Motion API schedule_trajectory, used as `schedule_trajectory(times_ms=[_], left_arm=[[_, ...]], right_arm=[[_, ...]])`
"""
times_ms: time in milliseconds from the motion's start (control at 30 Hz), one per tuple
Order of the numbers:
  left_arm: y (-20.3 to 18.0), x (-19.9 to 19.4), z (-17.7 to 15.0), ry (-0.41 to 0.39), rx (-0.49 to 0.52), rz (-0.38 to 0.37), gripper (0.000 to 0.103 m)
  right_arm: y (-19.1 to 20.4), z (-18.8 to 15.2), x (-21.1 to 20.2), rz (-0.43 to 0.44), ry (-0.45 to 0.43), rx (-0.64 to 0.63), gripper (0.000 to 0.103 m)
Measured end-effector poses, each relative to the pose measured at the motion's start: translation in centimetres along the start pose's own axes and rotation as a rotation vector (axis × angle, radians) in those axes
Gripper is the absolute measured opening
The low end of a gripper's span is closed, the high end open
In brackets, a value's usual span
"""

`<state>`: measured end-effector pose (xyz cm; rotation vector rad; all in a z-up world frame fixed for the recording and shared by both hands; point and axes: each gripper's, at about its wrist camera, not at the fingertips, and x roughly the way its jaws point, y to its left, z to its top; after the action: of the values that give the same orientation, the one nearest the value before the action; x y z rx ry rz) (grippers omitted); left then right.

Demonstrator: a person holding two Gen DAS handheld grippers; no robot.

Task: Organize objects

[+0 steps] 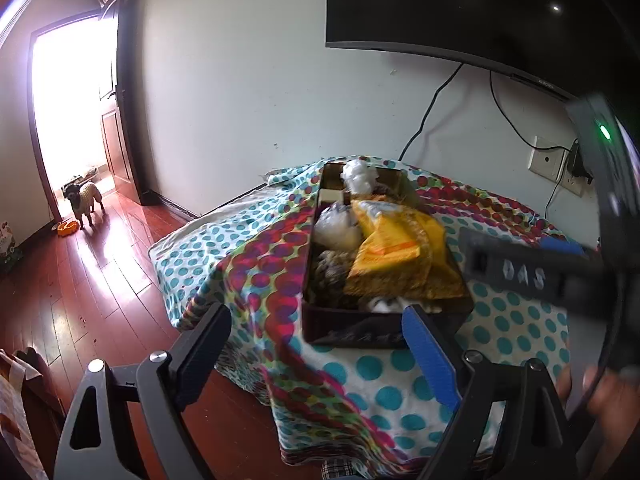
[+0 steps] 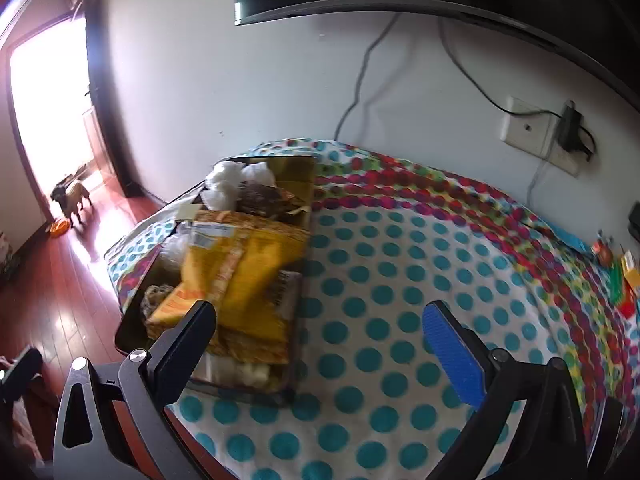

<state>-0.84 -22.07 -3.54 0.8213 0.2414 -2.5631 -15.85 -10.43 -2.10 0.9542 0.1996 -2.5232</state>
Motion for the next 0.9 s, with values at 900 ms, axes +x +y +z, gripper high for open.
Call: schedule_trajectory(times_ms=[900], left_arm=[[-4.3,-1.1,1.9,0.055,0.004,0.027,0.090]], right_arm=[[-8.0,-3.1,-3.7,-0.012,-0.051,0.140,0.103]])
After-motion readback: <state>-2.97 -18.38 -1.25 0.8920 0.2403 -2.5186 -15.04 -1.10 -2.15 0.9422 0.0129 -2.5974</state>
